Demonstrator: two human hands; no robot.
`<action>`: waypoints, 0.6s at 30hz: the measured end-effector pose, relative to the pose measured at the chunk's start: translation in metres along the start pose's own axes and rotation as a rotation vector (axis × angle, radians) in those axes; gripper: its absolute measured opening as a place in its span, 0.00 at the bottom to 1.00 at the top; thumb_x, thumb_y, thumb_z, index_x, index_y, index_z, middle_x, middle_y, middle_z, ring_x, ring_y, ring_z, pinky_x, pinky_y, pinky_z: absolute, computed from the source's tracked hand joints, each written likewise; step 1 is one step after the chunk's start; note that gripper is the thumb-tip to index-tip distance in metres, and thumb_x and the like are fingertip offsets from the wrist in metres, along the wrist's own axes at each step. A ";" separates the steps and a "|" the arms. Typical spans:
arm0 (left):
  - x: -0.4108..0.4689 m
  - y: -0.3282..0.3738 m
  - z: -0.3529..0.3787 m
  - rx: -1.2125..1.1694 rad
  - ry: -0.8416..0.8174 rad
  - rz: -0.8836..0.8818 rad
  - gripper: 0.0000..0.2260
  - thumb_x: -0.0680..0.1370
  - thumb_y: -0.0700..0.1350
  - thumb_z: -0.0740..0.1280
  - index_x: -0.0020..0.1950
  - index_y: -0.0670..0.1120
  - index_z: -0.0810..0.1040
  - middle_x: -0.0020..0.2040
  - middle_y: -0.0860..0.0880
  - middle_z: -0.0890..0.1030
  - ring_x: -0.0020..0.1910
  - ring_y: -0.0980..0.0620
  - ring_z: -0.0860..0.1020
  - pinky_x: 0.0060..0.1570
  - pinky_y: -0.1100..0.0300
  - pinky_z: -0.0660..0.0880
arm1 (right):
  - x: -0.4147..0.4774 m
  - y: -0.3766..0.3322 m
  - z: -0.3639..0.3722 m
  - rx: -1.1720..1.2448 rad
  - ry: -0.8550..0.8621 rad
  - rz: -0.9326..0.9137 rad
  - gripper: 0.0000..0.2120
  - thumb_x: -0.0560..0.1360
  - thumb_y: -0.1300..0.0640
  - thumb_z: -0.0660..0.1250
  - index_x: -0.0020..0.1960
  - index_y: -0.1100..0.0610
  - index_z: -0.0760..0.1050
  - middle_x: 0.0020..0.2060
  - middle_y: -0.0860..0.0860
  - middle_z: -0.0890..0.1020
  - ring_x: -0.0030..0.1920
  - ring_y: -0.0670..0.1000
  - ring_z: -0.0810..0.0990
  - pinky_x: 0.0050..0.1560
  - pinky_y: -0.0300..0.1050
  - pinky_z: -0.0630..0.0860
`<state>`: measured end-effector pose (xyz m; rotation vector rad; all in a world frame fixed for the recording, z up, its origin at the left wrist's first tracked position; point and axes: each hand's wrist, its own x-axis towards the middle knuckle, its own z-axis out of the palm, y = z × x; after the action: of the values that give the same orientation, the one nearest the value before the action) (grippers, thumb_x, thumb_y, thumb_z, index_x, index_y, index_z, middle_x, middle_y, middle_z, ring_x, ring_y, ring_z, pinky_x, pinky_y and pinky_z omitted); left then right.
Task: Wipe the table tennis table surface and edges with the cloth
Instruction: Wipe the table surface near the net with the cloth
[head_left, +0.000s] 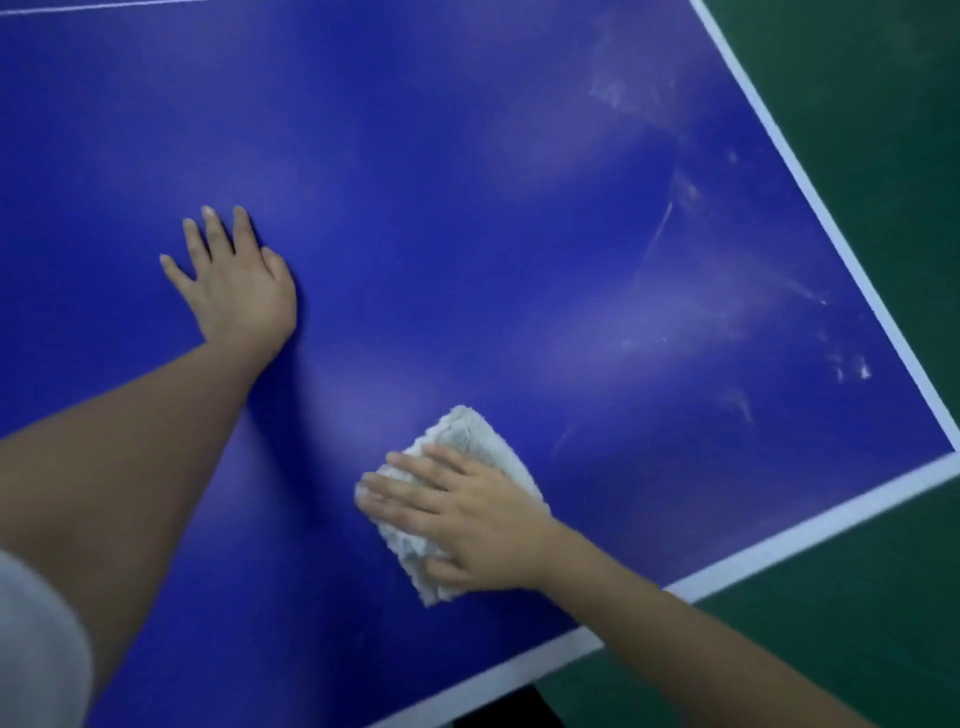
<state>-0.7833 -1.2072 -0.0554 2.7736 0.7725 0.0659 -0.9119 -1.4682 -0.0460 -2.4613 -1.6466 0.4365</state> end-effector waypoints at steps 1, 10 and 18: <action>-0.003 -0.001 -0.001 -0.009 -0.012 0.025 0.23 0.81 0.45 0.51 0.76 0.43 0.55 0.77 0.42 0.53 0.76 0.44 0.49 0.72 0.40 0.44 | -0.008 0.005 0.000 0.000 -0.004 -0.026 0.31 0.73 0.49 0.57 0.75 0.55 0.59 0.73 0.52 0.65 0.73 0.56 0.60 0.73 0.53 0.52; -0.110 -0.021 -0.007 -0.009 -0.141 0.392 0.23 0.81 0.45 0.53 0.76 0.42 0.57 0.77 0.44 0.56 0.76 0.48 0.51 0.72 0.44 0.45 | -0.025 -0.010 0.000 0.101 0.274 0.904 0.27 0.78 0.50 0.50 0.75 0.54 0.58 0.74 0.51 0.64 0.74 0.54 0.59 0.73 0.48 0.50; -0.129 -0.030 -0.004 0.037 -0.109 0.428 0.23 0.81 0.45 0.53 0.76 0.43 0.57 0.77 0.45 0.58 0.76 0.47 0.53 0.72 0.45 0.48 | 0.010 -0.135 0.036 -0.043 0.027 0.121 0.31 0.75 0.48 0.57 0.76 0.54 0.57 0.74 0.50 0.62 0.75 0.53 0.55 0.74 0.50 0.46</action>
<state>-0.9101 -1.2476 -0.0557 2.8985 0.1458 -0.0193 -1.0383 -1.4086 -0.0433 -2.5963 -1.5174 0.3841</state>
